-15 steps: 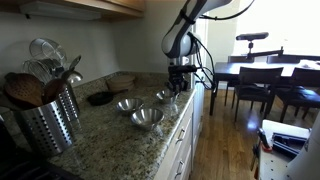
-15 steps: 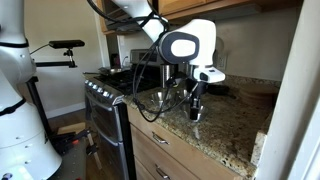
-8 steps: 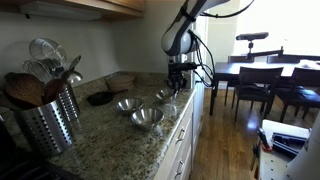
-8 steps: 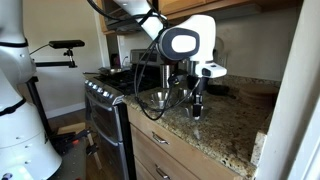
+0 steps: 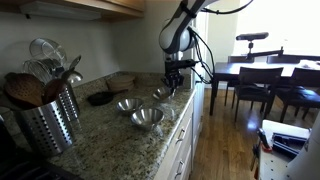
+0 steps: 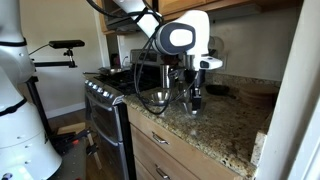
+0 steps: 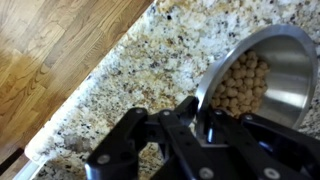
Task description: Pour the contents of the silver bowl into the other silver bowl
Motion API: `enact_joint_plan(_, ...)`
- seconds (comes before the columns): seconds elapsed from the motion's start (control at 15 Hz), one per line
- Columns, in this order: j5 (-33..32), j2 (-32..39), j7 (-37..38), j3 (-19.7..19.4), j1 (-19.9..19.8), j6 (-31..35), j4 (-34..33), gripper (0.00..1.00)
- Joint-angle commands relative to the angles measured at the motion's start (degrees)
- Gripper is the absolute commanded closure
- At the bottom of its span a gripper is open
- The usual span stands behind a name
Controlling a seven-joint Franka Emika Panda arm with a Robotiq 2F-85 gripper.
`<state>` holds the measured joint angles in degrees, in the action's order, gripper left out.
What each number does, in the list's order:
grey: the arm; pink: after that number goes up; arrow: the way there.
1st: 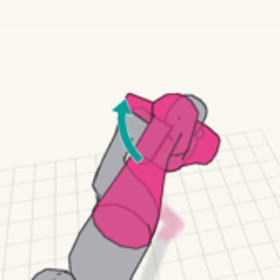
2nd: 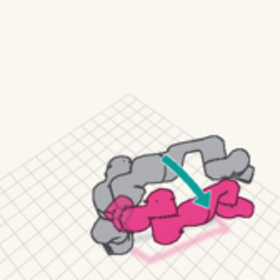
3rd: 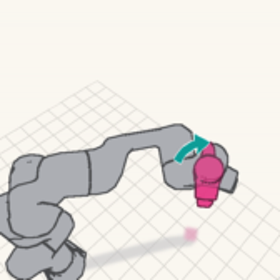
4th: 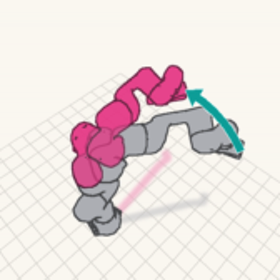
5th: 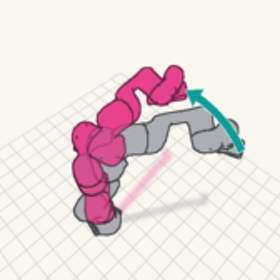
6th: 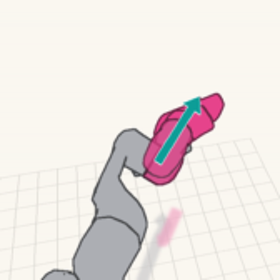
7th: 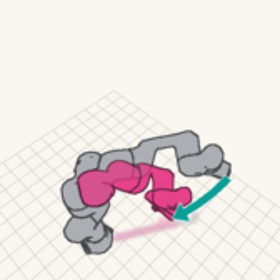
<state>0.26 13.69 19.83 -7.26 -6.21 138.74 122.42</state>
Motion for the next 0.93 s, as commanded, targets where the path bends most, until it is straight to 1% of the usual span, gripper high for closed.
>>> enact_joint_plan(0.0, -0.7, -3.5, -2.1, -0.1, 1.2, -0.4, 2.8, 0.92)
enact_joint_plan(0.27, -1.0, -5.5, -3.6, 0.3, 2.0, -0.6, 3.9, 0.92)
enact_joint_plan(0.67, -7.4, -13.4, -1.7, 0.8, 3.4, -0.9, 7.8, 0.92)
enact_joint_plan(0.87, -10.1, -14.7, -0.1, 1.7, 3.3, -0.8, 7.5, 0.92)
